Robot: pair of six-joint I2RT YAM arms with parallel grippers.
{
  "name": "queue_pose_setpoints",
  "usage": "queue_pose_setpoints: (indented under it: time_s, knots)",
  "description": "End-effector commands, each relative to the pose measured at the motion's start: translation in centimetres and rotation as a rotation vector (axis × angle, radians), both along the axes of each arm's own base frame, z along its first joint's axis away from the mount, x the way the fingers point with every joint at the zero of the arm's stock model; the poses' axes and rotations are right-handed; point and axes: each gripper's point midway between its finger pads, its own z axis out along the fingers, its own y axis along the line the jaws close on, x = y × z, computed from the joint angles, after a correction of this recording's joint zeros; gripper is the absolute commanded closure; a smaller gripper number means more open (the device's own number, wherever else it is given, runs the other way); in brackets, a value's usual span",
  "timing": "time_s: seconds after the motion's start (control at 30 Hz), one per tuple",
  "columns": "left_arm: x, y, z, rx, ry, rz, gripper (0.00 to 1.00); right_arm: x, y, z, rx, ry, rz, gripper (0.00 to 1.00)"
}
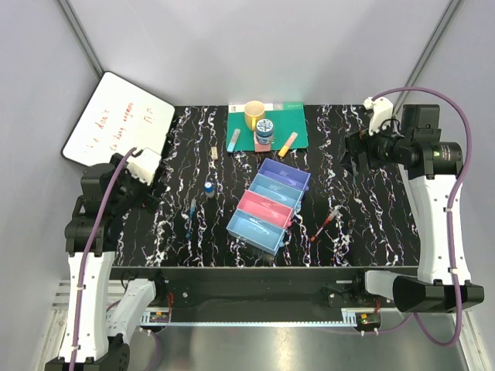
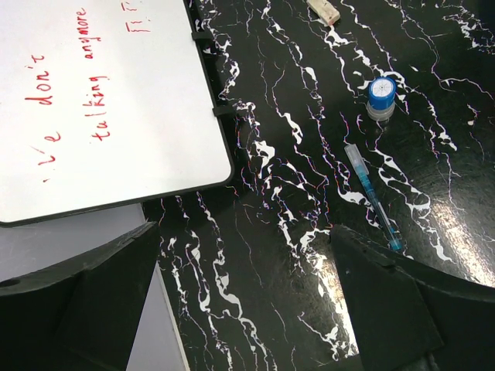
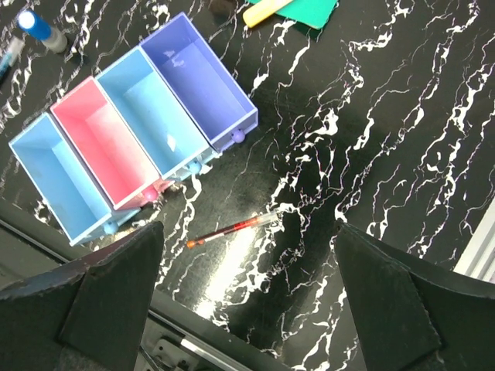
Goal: Sort the stationery into containers
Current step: Move the storage box to the center of the board.
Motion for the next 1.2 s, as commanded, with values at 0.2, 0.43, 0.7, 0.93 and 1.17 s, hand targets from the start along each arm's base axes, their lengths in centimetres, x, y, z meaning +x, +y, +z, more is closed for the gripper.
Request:
queue_pose_setpoints:
  time_s: [0.2, 0.43, 0.7, 0.93, 1.17]
  knots:
    - [0.5, -0.5, 0.9, -0.025, -0.053, -0.015, 0.01, -2.5, 1.2, -2.4, -0.219, -0.051, 0.314, 0.0]
    - [1.0, -0.7, 0.5, -0.026, -0.035, -0.026, 0.01, -1.8, 5.0, -4.1, -0.331, -0.066, 0.468, 0.0]
    - [1.2, -0.9, 0.9, -0.034, -0.039, -0.034, 0.01, 3.2, 9.9, -8.5, -0.318, 0.048, 0.499, 0.03]
    - [1.3, -0.4, 0.2, 0.006, -0.027, -0.033, 0.01, 2.8, 15.7, -13.9, -0.39, 0.145, 0.607, 0.1]
    - [1.4, -0.2, 0.4, 0.037, -0.034, -0.049, 0.01, 4.0, 17.4, -17.4, -0.423, 0.201, 0.552, 0.15]
